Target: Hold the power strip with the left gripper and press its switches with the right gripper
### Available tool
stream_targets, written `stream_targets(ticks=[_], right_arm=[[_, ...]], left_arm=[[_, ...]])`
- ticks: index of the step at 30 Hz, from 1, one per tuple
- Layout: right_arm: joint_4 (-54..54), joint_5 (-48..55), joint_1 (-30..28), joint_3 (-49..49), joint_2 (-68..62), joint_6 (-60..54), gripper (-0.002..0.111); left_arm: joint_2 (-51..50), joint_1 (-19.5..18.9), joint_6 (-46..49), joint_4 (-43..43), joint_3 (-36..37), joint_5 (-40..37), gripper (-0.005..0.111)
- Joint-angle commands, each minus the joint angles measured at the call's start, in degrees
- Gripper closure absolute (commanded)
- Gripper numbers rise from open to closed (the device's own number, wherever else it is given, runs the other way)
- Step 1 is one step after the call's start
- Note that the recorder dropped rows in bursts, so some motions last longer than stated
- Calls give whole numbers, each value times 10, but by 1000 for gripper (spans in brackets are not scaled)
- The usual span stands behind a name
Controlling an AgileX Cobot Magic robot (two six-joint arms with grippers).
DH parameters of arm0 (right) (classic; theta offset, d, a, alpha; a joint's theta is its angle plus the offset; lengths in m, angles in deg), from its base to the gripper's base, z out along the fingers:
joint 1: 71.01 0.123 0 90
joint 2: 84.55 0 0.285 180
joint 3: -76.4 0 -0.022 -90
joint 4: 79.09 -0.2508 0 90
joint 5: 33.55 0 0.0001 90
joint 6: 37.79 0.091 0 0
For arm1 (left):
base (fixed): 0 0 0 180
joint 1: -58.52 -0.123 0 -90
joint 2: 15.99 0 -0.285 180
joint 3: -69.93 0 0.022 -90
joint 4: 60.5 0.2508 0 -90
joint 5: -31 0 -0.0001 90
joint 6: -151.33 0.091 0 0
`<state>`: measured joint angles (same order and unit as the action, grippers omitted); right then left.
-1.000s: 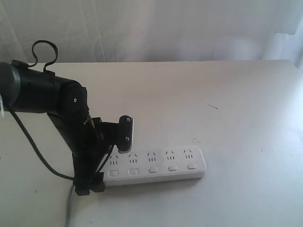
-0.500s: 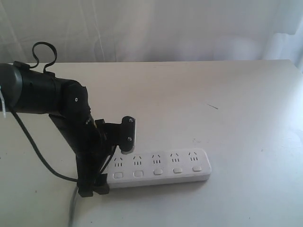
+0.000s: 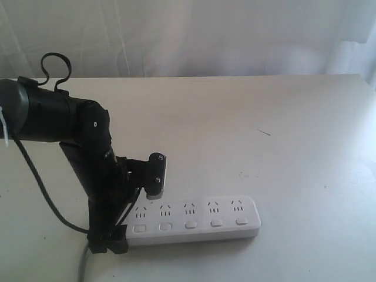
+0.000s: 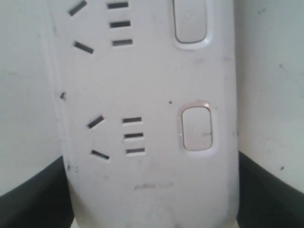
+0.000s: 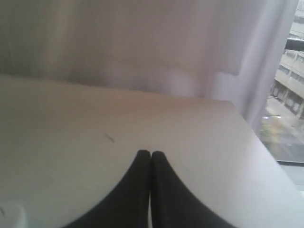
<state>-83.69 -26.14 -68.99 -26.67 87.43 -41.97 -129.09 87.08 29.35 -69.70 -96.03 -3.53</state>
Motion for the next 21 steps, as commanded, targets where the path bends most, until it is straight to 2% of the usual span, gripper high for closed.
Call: stream_targets(ticks=[1, 9, 17, 21], right_arm=[[-111, -119, 3, 3, 2, 109, 108], [-111, -261, 3, 3, 2, 161, 108], [-112, -270, 3, 3, 2, 167, 108], [-112, -268, 3, 3, 2, 223, 108]], left_arm=[[-17, 2, 5, -4, -2, -41, 107], [-27, 2, -1, -5, -2, -33, 107], [-27, 2, -1, -5, -2, -29, 107], [-27, 2, -1, -5, -2, -29, 107]])
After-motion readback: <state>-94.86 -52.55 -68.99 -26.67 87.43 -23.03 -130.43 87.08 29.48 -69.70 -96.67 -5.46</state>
